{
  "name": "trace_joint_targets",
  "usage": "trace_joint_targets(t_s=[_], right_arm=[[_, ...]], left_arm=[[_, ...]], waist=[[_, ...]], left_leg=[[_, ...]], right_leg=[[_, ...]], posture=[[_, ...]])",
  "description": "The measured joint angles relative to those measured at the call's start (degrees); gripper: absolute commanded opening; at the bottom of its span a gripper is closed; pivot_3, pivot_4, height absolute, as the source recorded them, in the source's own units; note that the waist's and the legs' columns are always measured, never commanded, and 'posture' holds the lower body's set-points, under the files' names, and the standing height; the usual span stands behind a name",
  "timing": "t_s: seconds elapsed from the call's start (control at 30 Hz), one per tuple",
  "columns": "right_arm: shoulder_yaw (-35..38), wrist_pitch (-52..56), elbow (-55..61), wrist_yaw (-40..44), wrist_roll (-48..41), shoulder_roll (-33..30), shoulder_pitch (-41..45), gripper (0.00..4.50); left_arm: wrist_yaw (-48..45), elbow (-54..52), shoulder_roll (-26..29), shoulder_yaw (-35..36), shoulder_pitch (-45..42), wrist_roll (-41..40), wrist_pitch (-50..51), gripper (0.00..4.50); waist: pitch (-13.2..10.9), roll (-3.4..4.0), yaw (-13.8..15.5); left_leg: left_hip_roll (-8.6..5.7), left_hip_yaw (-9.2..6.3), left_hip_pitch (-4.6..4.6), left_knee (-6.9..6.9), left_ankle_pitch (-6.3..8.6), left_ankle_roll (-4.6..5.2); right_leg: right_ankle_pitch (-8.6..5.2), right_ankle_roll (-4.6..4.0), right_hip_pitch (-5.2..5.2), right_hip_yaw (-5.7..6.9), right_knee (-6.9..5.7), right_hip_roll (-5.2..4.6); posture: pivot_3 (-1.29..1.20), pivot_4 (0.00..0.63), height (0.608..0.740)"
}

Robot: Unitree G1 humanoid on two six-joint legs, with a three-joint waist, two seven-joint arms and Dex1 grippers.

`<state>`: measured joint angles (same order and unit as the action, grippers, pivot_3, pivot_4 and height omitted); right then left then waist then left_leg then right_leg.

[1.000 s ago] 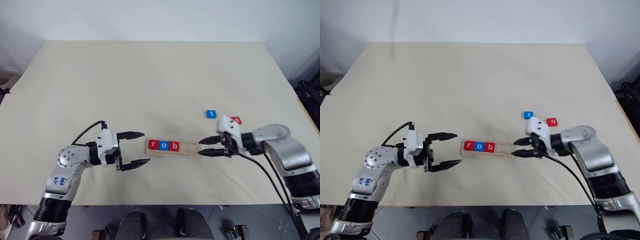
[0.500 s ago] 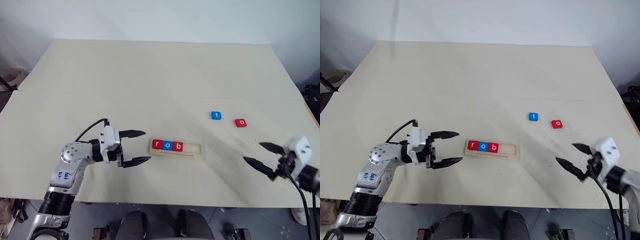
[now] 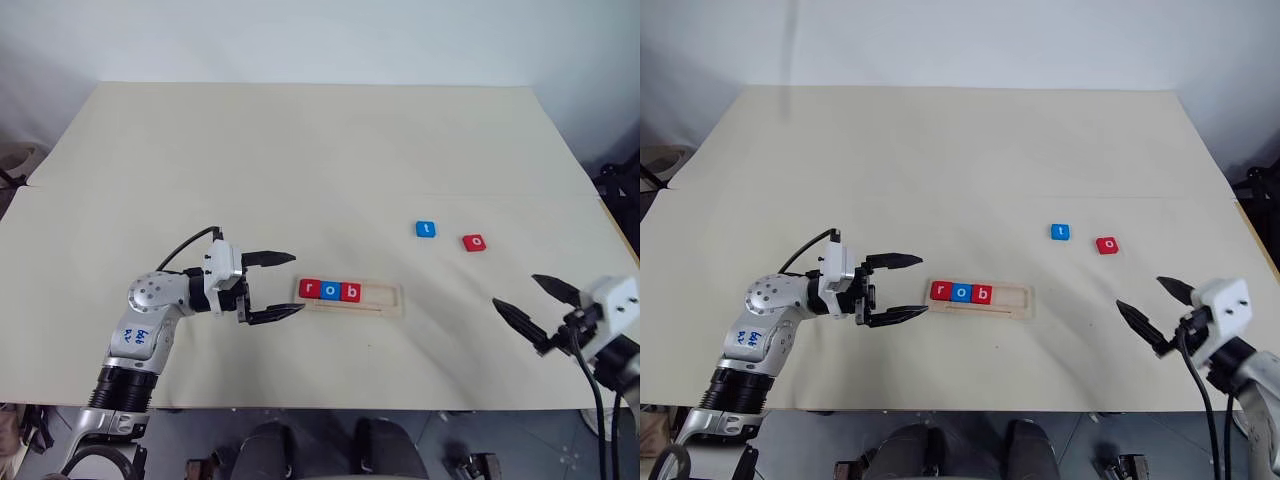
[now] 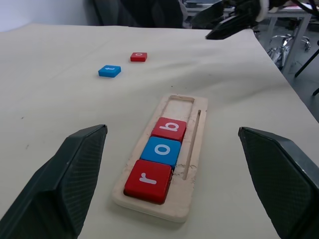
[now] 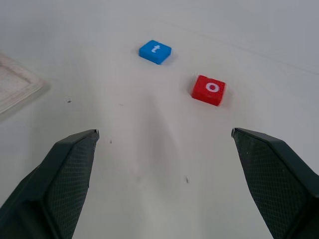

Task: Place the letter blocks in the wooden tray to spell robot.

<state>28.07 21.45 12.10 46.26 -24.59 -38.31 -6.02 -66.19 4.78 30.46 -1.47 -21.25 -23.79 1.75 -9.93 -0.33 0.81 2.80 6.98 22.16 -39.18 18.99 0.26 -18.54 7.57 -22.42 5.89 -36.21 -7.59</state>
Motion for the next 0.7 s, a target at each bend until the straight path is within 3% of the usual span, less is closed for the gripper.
trace_joint_targets(t_s=[0.23, 0.43, 0.7], right_arm=[[-9.01, 13.94, -8.68, -13.22, 3.99, -0.79, 23.07, 4.47], [-15.17, 16.4, -12.72, -14.32, 5.23, 0.16, 27.43, 4.47], [-16.47, 18.82, -12.79, -13.25, 5.2, -0.39, 28.93, 4.47]], left_arm=[[0.33, 0.0, -0.39, -0.08, -0.17, 0.43, -0.03, 4.5], [0.69, -0.61, -0.43, -0.1, -0.05, 0.5, 0.08, 4.5], [1.2, -1.75, -0.4, -0.04, -0.03, 0.5, 0.09, 4.5]], waist=[[0.0, 0.0, -0.68], [0.0, 0.01, -0.66], [0.0, 0.01, -0.83]], left_leg=[[0.01, 0.01, 0.08, -0.02, -0.02, -0.03], [-0.03, 0.12, 0.2, -0.02, -0.02, -0.02], [0.0, 0.12, 0.2, -0.02, -0.02, -0.03]], right_leg=[[-0.03, -0.07, -0.07, 0.09, -0.14, -0.02], [-0.01, -0.03, -0.07, 0.13, 0.04, -0.04], [-0.01, -0.03, -0.07, 0.13, 0.02, -0.02]], posture=[[0.0, 0.15, 0.74], [0.0, 0.15, 0.74], [0.0, 0.15, 0.74]])
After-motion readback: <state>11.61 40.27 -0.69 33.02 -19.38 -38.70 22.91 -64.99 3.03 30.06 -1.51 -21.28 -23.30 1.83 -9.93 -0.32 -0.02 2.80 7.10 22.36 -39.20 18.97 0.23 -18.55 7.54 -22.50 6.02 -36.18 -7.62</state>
